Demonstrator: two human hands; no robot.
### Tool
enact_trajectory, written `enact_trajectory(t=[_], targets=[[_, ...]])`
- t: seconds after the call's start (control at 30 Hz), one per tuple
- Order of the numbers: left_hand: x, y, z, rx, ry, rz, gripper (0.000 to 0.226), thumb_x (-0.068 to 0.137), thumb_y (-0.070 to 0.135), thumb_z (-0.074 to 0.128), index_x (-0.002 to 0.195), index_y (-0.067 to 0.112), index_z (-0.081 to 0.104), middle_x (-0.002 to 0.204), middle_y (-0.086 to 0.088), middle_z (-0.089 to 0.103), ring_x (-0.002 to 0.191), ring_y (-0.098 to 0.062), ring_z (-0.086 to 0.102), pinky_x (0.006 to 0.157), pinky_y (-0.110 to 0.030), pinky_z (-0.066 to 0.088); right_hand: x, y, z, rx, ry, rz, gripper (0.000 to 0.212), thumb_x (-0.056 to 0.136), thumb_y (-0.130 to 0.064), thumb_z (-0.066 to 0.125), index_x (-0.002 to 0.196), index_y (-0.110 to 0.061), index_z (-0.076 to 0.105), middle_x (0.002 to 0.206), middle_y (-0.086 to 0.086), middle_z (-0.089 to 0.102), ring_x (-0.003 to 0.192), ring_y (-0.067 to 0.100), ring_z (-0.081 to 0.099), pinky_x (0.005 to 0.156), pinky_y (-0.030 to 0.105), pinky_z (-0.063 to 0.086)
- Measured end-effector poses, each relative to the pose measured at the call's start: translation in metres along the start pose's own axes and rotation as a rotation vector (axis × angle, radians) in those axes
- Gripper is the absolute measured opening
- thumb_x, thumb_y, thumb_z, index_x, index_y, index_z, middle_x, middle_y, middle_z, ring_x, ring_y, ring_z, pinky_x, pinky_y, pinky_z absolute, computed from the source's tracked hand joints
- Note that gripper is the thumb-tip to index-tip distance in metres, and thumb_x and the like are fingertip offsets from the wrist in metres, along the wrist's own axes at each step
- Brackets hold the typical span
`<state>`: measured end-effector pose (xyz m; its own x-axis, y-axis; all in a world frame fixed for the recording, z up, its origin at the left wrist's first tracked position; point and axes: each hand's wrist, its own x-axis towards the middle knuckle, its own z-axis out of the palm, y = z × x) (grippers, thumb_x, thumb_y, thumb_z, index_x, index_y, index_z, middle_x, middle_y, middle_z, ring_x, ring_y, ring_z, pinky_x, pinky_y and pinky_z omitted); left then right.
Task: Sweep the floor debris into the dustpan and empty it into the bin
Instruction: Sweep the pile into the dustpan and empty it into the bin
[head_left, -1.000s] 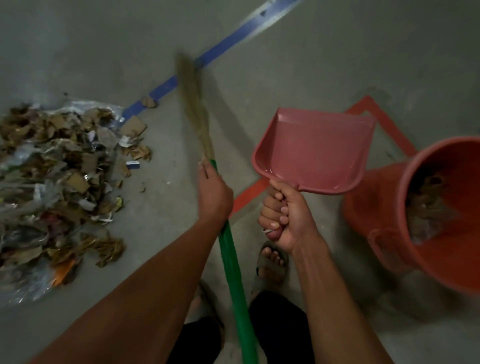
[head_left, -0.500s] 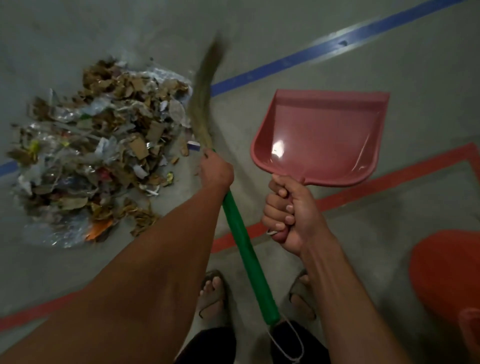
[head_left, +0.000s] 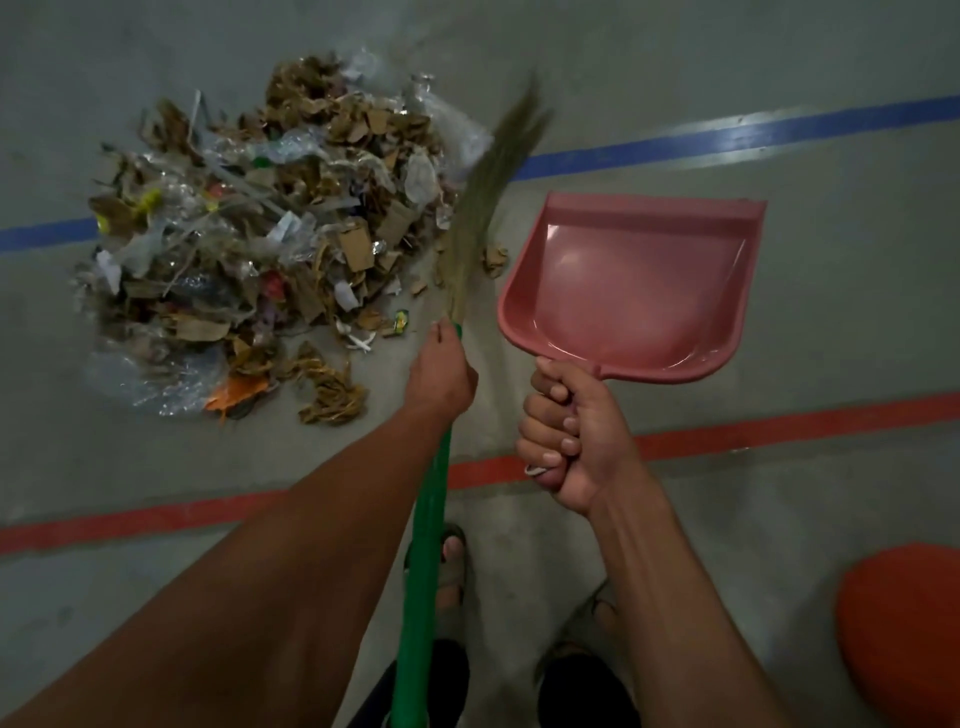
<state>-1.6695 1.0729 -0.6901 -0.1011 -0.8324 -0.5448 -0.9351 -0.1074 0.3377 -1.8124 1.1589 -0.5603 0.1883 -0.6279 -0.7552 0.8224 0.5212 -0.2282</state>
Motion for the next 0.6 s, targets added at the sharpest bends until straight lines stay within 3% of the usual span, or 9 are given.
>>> enact_trajectory(t=[0.1, 0.2, 0.3, 0.47, 0.6], targets=[[-0.015, -0.007, -0.005, -0.011, 0.063, -0.056, 0.084, 0.096, 0.004, 0.050, 0.163, 0.007, 0.000, 0.171, -0.014, 0.005, 0.139, -0.044, 0.043, 0.108, -0.050, 0.042, -0.002, 0.008, -0.003, -0.019, 0.012, 0.002, 0.041, 0.101, -0.025, 0.051, 0.062, -0.023, 0.037, 0.041, -0.009, 0.018, 0.030, 0.005, 0.015, 0.032, 0.018, 0.017], [-0.035, -0.016, -0.006, 0.033, 0.103, 0.002, 0.083, 0.096, 0.001, 0.043, 0.164, 0.013, -0.003, 0.172, -0.010, -0.003, 0.131, -0.042, 0.052, 0.099, -0.049, 0.049, -0.007, 0.017, -0.006, -0.014, 0.013, 0.009, 0.041, 0.101, -0.025, 0.050, 0.062, -0.023, 0.036, 0.041, -0.010, 0.019, 0.030, 0.004, 0.015, 0.031, 0.018, 0.017], [-0.052, -0.028, -0.005, 0.081, 0.092, 0.085, 0.081, 0.098, 0.002, 0.043, 0.164, 0.016, -0.001, 0.172, -0.008, -0.002, 0.118, -0.040, 0.059, 0.087, -0.049, 0.053, -0.011, 0.028, -0.007, -0.019, 0.026, 0.019, 0.042, 0.101, -0.024, 0.048, 0.061, -0.023, 0.037, 0.040, -0.010, 0.019, 0.029, 0.004, 0.016, 0.033, 0.018, 0.015], [-0.058, -0.052, 0.005, 0.176, -0.099, 0.192, 0.079, 0.097, 0.008, 0.044, 0.164, 0.023, 0.004, 0.171, -0.003, 0.008, 0.129, -0.042, 0.053, 0.098, -0.054, 0.050, -0.011, 0.029, -0.001, -0.056, 0.036, 0.005, 0.041, 0.102, -0.023, 0.047, 0.062, -0.022, 0.037, 0.040, -0.010, 0.019, 0.028, 0.004, 0.016, 0.032, 0.017, 0.016], [-0.040, -0.077, -0.007, 0.229, -0.151, 0.126, 0.076, 0.096, 0.007, 0.044, 0.163, 0.018, 0.010, 0.168, -0.008, 0.016, 0.125, -0.044, 0.056, 0.098, -0.053, 0.051, -0.005, 0.029, -0.002, -0.056, 0.058, 0.002, 0.039, 0.101, -0.023, 0.049, 0.063, -0.023, 0.036, 0.041, -0.009, 0.019, 0.029, 0.004, 0.016, 0.031, 0.017, 0.018]])
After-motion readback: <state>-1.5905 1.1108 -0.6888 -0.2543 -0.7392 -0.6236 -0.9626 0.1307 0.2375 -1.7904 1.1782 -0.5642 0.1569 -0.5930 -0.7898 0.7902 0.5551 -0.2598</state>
